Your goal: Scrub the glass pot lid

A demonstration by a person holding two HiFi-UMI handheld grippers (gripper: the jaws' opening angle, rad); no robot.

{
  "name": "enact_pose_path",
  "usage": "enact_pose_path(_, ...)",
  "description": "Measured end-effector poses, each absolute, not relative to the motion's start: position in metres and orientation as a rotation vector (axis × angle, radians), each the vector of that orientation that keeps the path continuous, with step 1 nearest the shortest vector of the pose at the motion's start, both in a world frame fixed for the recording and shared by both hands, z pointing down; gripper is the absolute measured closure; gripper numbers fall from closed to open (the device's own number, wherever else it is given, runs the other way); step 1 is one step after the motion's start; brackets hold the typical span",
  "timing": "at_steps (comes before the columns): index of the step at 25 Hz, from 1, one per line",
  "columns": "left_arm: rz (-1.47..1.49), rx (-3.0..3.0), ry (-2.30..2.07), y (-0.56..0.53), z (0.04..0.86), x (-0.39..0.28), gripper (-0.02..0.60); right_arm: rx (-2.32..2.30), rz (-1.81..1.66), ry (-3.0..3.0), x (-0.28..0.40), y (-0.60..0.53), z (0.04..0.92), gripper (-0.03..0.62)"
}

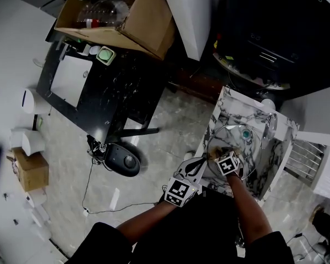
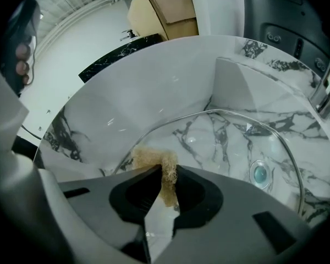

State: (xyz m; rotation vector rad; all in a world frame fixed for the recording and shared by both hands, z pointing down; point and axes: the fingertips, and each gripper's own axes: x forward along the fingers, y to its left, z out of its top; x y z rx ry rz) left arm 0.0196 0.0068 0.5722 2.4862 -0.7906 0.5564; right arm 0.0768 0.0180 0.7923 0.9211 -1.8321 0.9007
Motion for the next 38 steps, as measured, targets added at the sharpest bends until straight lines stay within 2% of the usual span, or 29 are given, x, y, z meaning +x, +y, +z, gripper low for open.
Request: enact_pose_path(38,0.575,2.501,-0.687,0.011,0.572,0.055,0.565,1.108,0.915,-1.874,0.121,-0.031,0.794,0.531)
